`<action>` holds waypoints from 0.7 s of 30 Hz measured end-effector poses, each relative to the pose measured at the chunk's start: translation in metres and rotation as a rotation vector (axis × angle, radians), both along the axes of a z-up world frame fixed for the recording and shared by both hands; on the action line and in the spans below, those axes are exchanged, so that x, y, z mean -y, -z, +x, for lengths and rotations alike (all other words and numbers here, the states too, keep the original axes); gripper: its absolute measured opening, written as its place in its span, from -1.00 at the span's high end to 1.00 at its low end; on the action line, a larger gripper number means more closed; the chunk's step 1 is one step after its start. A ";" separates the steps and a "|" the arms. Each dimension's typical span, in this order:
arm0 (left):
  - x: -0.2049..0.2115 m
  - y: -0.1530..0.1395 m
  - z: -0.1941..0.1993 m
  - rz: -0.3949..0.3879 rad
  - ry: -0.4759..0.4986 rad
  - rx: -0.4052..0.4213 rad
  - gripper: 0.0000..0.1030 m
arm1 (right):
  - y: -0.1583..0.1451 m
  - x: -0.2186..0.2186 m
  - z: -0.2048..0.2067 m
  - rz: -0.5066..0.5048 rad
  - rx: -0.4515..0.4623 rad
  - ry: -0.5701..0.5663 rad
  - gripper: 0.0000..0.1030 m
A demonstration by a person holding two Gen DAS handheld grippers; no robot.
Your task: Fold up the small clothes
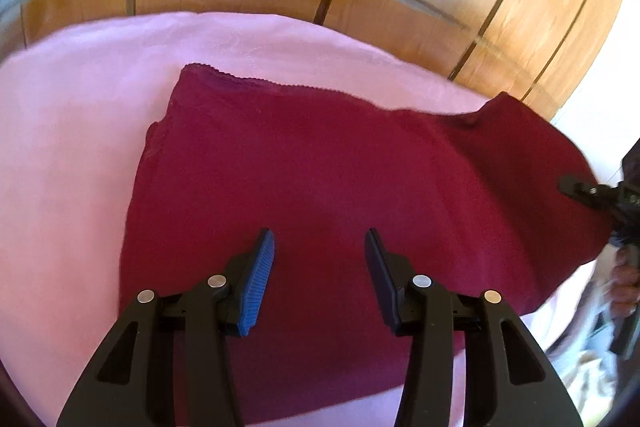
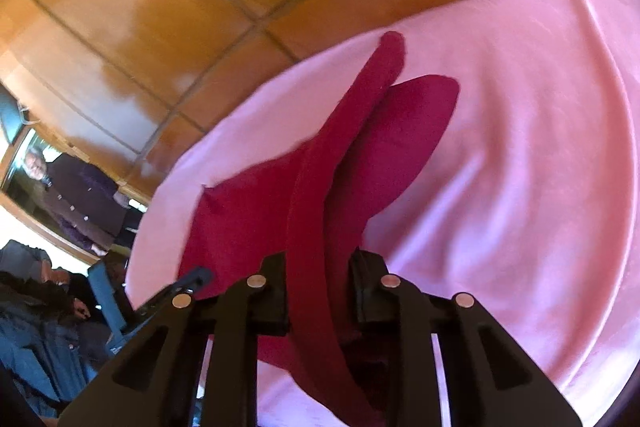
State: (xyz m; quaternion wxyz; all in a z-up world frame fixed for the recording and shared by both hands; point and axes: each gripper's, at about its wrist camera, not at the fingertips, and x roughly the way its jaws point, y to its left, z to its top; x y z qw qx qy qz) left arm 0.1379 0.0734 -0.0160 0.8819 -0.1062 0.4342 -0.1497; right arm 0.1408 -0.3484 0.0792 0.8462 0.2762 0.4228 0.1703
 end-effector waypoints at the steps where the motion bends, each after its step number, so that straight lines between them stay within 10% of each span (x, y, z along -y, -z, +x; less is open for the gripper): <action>1: -0.010 -0.002 -0.001 -0.041 -0.003 -0.007 0.10 | -0.008 -0.012 0.003 0.002 0.015 -0.019 0.63; 18: -0.122 -0.022 -0.002 -0.352 -0.156 -0.001 0.10 | 0.000 -0.225 0.050 0.040 -0.004 -0.383 0.64; 21: -0.131 -0.026 0.005 -0.413 -0.155 -0.015 0.10 | 0.020 -0.249 0.048 0.016 -0.028 -0.473 0.37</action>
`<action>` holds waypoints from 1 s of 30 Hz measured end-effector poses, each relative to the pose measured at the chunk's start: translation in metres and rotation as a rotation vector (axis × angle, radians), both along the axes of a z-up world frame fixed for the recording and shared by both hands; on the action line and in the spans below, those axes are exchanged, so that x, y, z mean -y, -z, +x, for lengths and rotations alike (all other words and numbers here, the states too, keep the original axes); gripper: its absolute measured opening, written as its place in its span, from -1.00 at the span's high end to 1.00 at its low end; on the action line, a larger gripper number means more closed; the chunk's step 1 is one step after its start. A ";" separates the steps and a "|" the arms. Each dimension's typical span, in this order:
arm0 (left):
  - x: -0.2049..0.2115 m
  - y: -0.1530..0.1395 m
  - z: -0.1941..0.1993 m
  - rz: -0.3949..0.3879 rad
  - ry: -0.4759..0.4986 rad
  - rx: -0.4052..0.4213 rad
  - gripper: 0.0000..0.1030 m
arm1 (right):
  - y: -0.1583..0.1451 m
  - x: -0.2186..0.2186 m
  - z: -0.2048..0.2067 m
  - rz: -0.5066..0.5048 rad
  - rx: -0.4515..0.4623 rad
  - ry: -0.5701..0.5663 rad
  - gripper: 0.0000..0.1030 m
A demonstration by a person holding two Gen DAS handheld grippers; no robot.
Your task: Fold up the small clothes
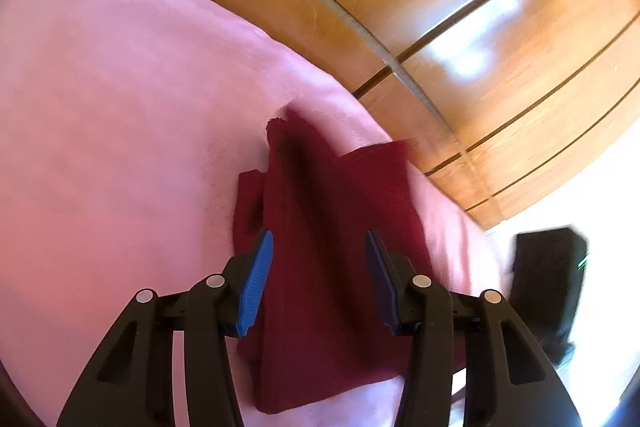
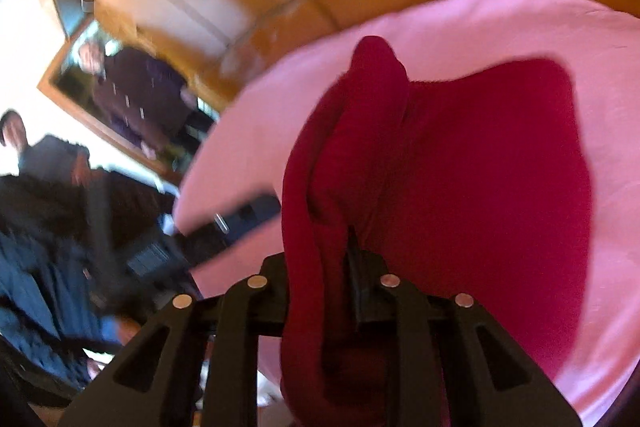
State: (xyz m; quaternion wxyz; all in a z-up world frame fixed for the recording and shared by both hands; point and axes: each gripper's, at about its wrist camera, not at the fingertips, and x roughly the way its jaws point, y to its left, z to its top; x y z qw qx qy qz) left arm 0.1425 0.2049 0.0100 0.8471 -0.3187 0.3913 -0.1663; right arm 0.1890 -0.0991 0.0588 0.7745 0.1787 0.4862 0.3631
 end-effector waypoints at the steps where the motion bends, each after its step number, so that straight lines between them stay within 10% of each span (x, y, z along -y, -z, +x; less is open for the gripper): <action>1: 0.000 -0.001 0.001 0.009 0.004 0.001 0.10 | 0.002 -0.002 -0.003 0.033 0.005 -0.033 0.22; 7: 0.018 -0.005 0.013 0.066 0.084 -0.037 -0.09 | -0.014 0.038 -0.040 0.117 0.091 -0.058 -0.06; 17: 0.032 0.007 0.010 0.100 0.150 -0.146 -0.12 | 0.014 0.112 -0.086 -0.162 0.161 0.189 -0.02; 26: 0.054 0.007 0.024 0.203 0.167 -0.200 -0.11 | 0.019 0.069 -0.090 -0.286 0.267 0.174 -0.03; 30: 0.059 0.015 0.028 0.249 0.155 -0.198 0.69 | 0.022 0.063 -0.096 -0.334 0.290 0.157 -0.06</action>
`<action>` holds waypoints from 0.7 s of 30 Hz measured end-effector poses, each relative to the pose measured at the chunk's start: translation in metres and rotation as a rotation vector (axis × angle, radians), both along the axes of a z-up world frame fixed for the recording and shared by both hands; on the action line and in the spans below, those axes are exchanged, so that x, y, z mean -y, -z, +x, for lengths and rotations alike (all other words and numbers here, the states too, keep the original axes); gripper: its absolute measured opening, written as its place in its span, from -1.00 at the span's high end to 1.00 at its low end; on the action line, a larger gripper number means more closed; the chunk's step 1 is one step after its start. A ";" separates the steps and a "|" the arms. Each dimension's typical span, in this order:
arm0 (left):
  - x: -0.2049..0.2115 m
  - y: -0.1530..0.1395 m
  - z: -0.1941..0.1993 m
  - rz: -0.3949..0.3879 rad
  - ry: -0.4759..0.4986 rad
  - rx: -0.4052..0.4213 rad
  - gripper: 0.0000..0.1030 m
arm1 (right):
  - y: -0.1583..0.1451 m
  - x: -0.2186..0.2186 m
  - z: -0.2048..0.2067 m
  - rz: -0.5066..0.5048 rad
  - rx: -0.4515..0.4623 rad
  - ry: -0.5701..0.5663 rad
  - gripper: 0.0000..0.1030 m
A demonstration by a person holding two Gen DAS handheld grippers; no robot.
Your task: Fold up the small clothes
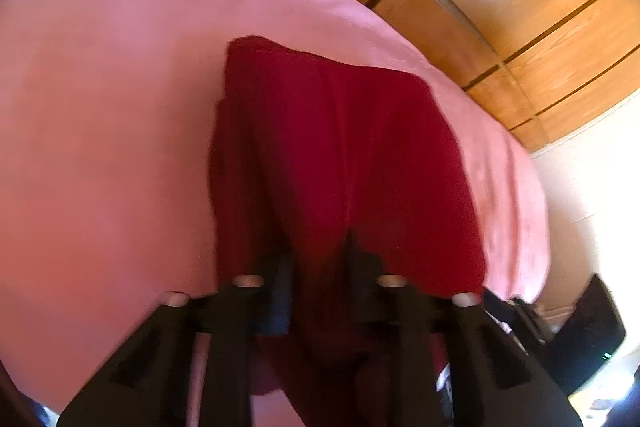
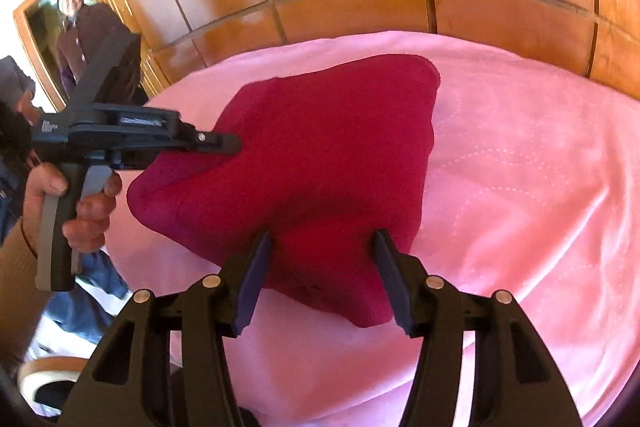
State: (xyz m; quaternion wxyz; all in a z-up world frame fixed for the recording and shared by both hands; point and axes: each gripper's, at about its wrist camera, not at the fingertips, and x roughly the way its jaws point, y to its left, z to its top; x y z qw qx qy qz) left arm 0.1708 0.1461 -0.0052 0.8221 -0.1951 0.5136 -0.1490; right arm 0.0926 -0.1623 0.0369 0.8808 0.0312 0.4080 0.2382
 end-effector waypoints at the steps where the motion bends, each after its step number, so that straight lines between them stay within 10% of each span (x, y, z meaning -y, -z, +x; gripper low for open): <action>1: -0.003 -0.004 -0.005 -0.007 0.005 0.021 0.71 | 0.000 0.000 -0.004 -0.009 0.002 -0.009 -0.06; 10: 0.010 0.016 -0.023 0.314 0.015 0.155 0.58 | 0.034 -0.038 -0.006 -0.133 0.000 -0.076 -0.07; 15: 0.011 -0.012 -0.036 0.298 -0.034 0.201 -0.10 | 0.017 -0.025 -0.004 -0.099 -0.045 -0.117 -0.07; 21: 0.013 -0.013 -0.037 0.378 -0.051 0.220 -0.10 | -0.028 0.012 0.021 0.079 -0.016 -0.059 -0.06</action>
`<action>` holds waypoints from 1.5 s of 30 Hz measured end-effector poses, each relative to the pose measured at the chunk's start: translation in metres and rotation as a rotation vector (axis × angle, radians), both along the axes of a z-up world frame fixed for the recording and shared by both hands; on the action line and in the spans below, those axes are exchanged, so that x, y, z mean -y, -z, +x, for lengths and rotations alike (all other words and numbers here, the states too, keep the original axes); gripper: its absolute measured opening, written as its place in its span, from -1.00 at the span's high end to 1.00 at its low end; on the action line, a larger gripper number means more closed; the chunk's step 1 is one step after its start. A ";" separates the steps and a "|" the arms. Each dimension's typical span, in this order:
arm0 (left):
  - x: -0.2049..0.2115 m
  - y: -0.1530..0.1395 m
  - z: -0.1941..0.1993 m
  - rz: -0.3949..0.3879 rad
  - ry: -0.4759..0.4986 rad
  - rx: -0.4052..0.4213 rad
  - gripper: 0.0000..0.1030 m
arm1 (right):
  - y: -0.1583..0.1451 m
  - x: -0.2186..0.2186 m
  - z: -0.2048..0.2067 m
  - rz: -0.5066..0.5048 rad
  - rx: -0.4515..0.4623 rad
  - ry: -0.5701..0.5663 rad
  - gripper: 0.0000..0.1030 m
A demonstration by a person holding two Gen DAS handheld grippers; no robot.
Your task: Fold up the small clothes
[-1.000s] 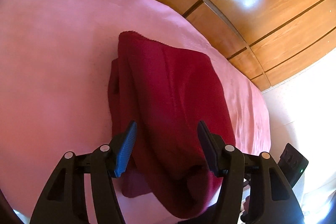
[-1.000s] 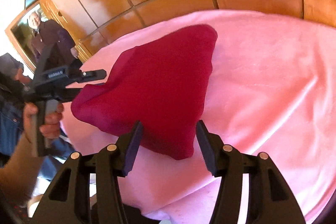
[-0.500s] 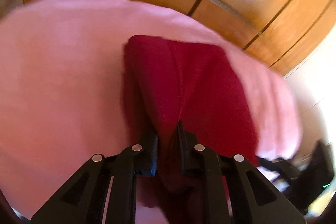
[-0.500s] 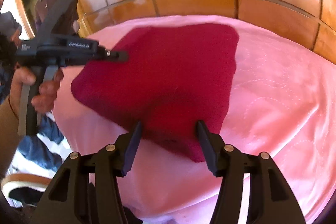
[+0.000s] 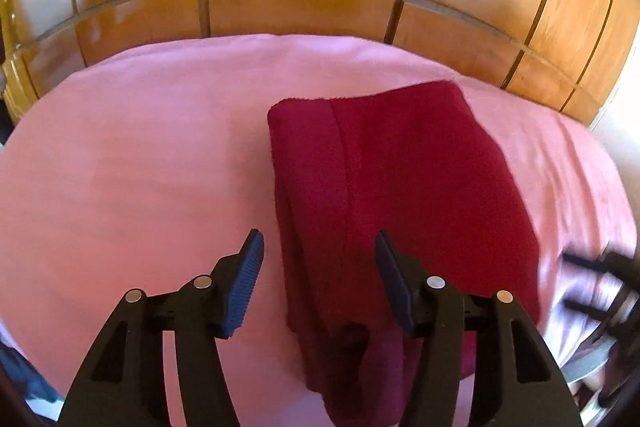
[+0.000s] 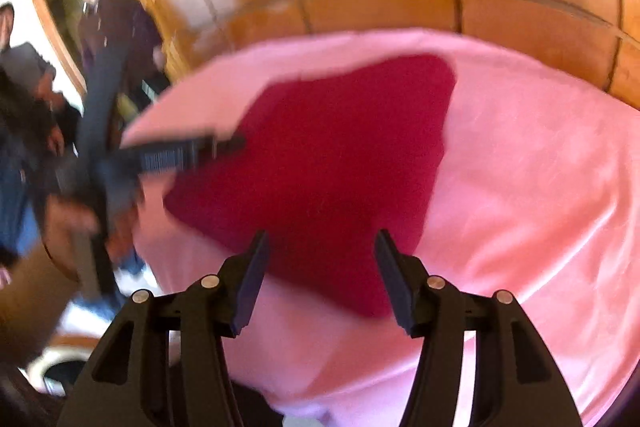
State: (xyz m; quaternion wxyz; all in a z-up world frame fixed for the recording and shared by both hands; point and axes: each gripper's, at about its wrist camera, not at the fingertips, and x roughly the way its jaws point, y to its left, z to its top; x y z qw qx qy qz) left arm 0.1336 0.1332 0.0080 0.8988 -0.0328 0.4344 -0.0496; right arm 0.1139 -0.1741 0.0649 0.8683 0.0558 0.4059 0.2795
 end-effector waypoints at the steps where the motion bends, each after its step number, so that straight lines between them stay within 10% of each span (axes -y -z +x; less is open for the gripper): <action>1: 0.000 0.002 0.001 -0.006 -0.010 -0.008 -0.10 | -0.004 0.000 0.011 0.004 0.010 0.024 -0.06; 14: 0.006 0.018 0.000 0.005 -0.003 0.009 -0.10 | 0.041 -0.001 0.068 -0.049 -0.079 0.112 -0.30; 20: 0.000 0.019 -0.001 -0.014 0.000 0.012 -0.35 | 0.029 0.030 0.078 0.135 -0.143 0.100 -0.72; 32: -0.012 0.029 0.005 -0.091 0.035 0.001 -0.49 | 0.059 0.047 0.135 0.309 -0.332 0.111 -0.80; 45: -0.050 0.051 0.016 -0.448 0.083 -0.100 -0.53 | 0.075 0.048 0.142 0.399 -0.377 0.046 -0.81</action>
